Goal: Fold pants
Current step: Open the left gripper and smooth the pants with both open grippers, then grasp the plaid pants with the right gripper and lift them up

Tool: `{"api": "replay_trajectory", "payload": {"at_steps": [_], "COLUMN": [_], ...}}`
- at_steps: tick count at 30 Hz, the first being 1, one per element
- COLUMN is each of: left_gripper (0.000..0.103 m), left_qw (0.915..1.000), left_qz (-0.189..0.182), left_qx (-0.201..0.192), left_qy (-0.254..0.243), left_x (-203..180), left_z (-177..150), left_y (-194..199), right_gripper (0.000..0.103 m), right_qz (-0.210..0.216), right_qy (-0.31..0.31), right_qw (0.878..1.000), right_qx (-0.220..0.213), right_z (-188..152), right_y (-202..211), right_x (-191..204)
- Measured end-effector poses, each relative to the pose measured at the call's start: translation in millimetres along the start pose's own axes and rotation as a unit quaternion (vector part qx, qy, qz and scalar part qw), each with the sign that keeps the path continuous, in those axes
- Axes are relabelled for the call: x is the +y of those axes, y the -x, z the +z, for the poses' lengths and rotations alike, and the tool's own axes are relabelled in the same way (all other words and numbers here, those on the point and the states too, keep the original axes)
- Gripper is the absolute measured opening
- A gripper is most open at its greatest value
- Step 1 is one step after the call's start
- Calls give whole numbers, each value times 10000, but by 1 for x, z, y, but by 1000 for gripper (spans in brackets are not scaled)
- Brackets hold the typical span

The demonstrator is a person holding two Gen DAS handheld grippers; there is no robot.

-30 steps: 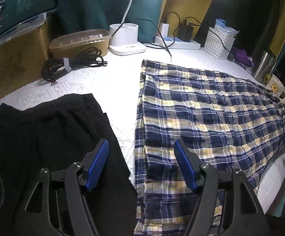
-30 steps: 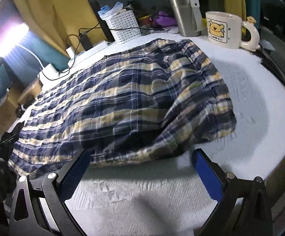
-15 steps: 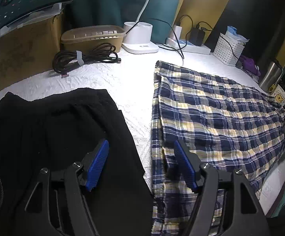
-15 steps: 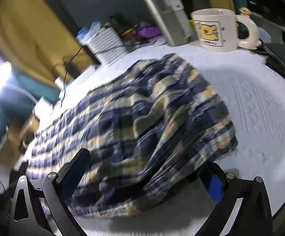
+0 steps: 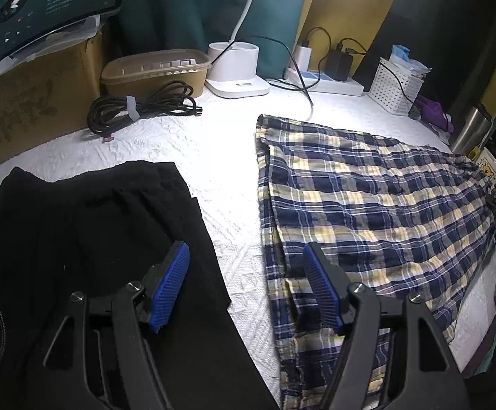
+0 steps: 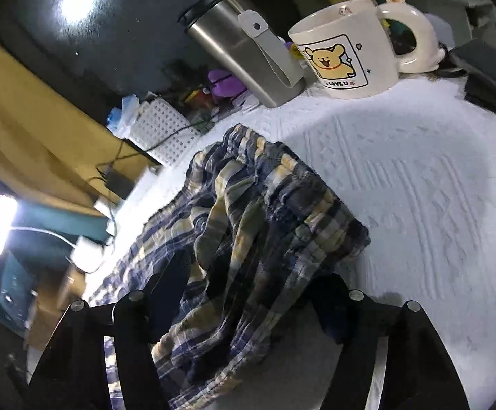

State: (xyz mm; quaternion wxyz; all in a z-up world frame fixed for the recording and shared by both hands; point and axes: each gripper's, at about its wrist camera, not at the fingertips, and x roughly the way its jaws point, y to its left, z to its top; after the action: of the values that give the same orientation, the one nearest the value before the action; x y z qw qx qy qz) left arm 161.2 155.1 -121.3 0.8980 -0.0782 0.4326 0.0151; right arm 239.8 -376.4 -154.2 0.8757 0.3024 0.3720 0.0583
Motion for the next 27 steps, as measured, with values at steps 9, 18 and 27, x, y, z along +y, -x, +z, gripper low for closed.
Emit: {"api": "replay_trajectory", "payload": {"at_steps": [9,18,27], "left_gripper": [69,69,69], "left_qw": [10000,9998,9992], "left_qz": [-86,-187,-386], "left_qx": [15,53,-125], "left_qy": [-48,-23,-47], "left_x": [-16,-15,-10], "left_z": [-4,-3,5], "left_y": [-4,-7,-3], "right_gripper": [14,10,10], "right_qz": [458,91,68], "right_qy": [-178,725,1200], "right_qw": [9986,9968,9908], "right_qx": [201,-337,-625], "right_z": [11,10,15], "right_y": [-12,31,60], "right_x": [-16,20,58]}}
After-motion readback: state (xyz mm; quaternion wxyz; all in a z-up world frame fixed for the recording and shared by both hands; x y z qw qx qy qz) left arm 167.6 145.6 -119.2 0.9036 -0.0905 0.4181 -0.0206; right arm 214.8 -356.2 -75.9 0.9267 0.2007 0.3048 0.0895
